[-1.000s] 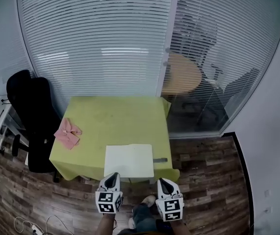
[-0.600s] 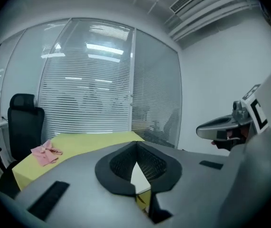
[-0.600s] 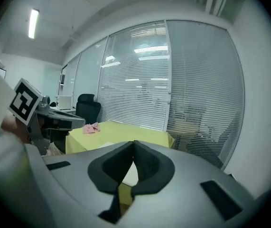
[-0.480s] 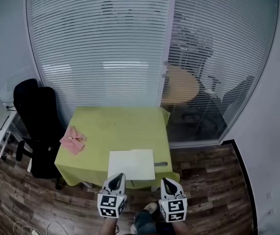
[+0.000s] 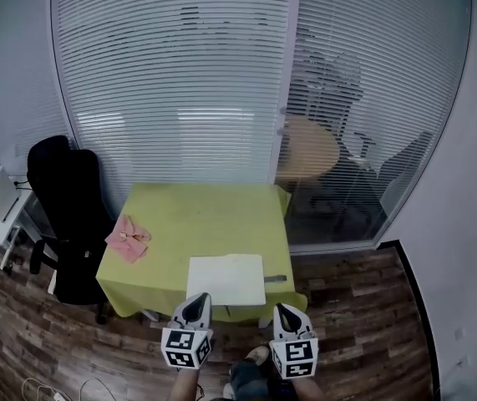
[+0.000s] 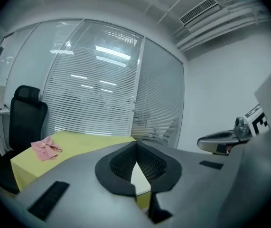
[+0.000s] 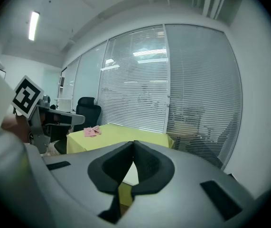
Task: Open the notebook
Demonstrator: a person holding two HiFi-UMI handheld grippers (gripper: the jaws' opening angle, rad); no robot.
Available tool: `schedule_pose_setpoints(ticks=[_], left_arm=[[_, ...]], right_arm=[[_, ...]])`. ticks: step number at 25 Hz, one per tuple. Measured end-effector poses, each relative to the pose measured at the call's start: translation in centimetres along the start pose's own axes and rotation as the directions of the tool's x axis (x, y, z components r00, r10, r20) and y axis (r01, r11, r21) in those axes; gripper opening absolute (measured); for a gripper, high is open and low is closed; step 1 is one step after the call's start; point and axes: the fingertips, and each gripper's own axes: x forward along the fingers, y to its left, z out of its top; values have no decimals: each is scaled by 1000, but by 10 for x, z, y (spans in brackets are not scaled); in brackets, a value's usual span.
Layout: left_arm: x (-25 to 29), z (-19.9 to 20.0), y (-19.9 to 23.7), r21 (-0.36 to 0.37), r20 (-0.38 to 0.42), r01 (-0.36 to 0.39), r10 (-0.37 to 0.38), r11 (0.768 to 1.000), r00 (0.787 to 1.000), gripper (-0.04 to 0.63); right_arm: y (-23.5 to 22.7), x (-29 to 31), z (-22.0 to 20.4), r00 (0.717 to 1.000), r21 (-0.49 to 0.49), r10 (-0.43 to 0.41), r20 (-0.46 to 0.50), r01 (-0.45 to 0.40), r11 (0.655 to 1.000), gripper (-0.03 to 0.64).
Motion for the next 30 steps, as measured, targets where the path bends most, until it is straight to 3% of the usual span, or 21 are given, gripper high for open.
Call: schedule_pose_setpoints(ticks=[11,30], left_arm=[[-4,-14,-7,43,-38,17,-15,999,999,23],[-4,-22,-2,5,-37,8,-8,1000,999,23]], right_arm=[[-1,-5,-5,1000,22,-20,-18,20,1000,14],[0,-8,-15,999,53,-21,-25,22,998,14]])
